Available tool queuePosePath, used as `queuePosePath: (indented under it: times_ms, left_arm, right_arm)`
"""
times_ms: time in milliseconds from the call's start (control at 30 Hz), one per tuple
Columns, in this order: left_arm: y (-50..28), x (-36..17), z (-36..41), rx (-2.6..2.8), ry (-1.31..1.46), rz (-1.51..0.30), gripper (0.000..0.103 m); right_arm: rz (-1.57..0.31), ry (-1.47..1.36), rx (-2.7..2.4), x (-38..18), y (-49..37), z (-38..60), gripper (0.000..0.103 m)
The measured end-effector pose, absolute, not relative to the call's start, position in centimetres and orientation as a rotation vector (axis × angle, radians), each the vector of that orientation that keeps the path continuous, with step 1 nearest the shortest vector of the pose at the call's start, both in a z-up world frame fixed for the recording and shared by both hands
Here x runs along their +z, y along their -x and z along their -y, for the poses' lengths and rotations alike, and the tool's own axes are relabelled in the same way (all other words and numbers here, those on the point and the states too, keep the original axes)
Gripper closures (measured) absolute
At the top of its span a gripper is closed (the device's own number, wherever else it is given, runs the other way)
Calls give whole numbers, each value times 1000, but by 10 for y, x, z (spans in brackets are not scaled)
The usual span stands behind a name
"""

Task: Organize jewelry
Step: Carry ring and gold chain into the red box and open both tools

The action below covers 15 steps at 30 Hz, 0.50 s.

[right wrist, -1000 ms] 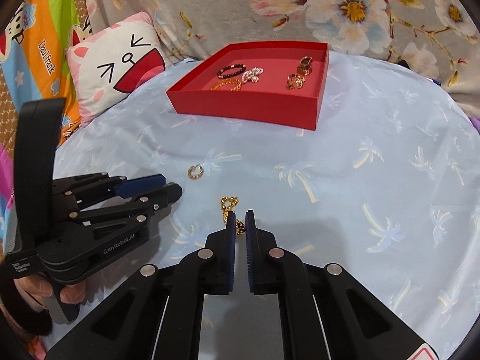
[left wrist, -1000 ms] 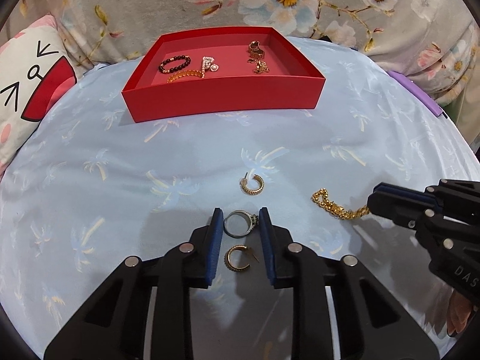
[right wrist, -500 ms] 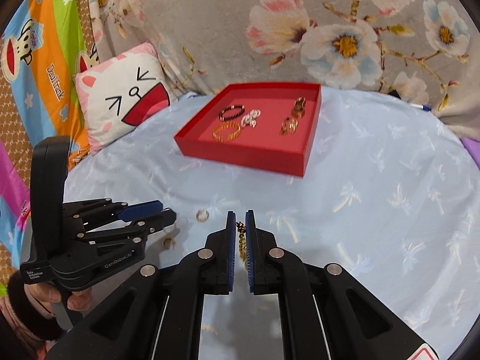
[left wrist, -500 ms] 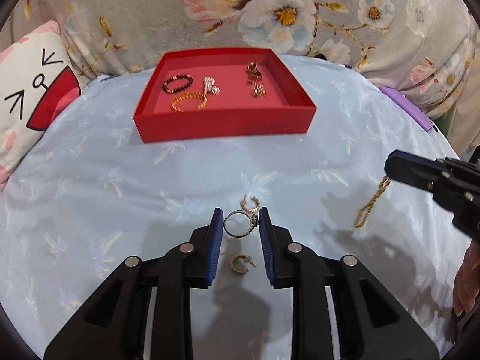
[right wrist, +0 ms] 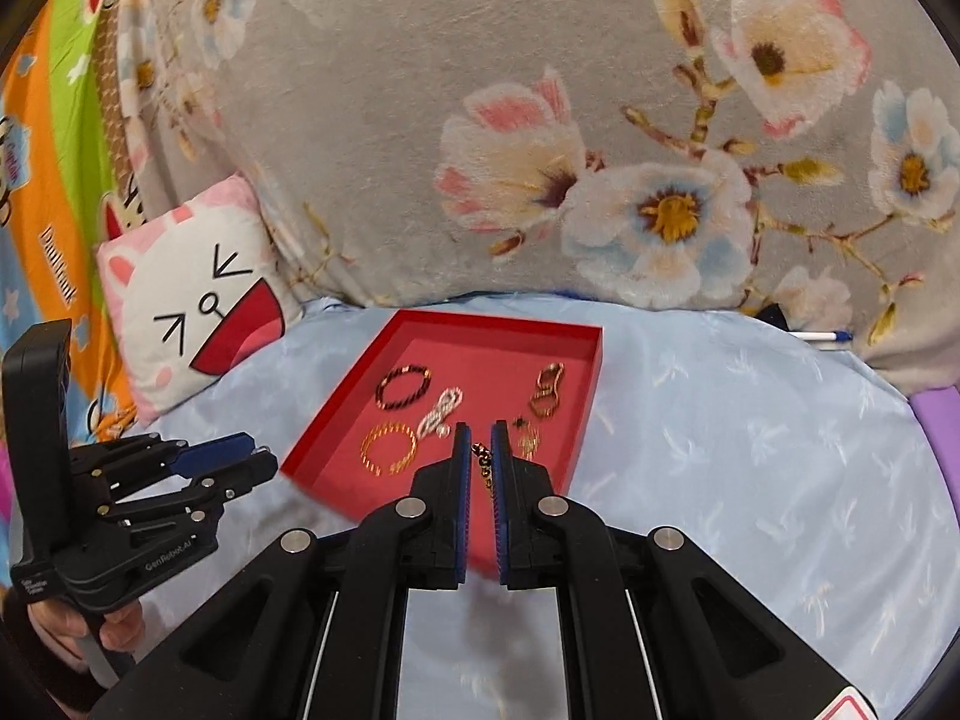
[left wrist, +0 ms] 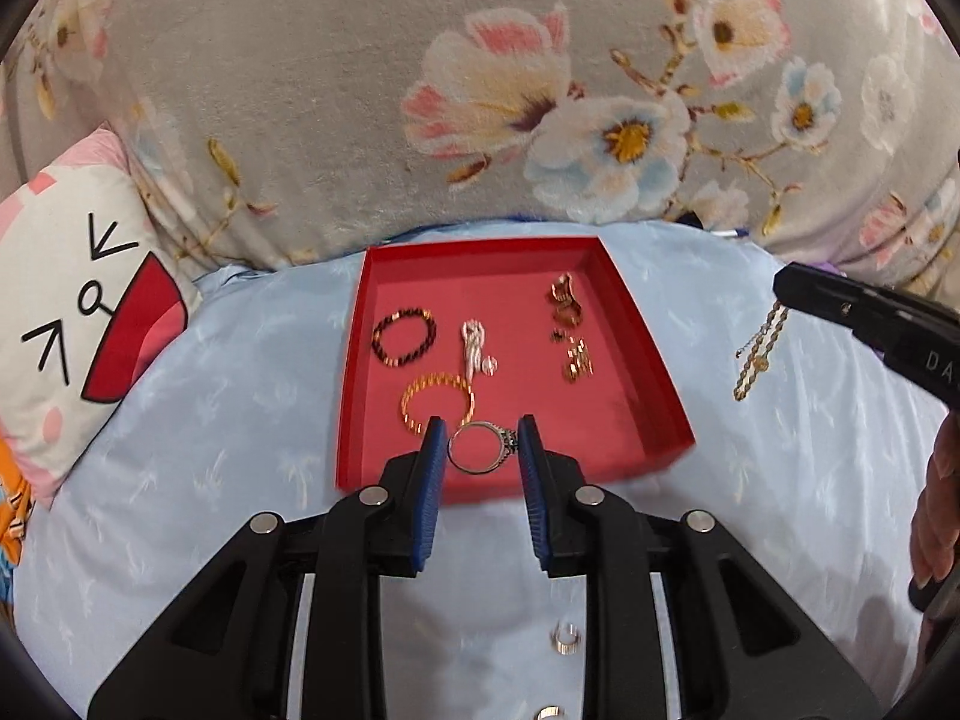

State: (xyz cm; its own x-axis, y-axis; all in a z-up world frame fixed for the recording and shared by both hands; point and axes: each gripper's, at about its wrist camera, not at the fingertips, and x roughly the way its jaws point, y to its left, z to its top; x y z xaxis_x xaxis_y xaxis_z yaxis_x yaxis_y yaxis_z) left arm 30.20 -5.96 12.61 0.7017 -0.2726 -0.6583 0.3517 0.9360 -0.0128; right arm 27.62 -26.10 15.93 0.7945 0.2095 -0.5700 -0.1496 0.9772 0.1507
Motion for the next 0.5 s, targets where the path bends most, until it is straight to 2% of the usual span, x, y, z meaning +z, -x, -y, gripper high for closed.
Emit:
queuePosePath:
  times_ms: [200, 500]
  left_arm:
    - [-372, 124, 77, -312, -104, -745, 79]
    - [-450, 90, 88, -277, -85, -834, 79]
  right_arm:
    - [-662, -113, 185, 148, -345, 253, 97]
    - [-757, -97, 183, 108, -423, 227, 97]
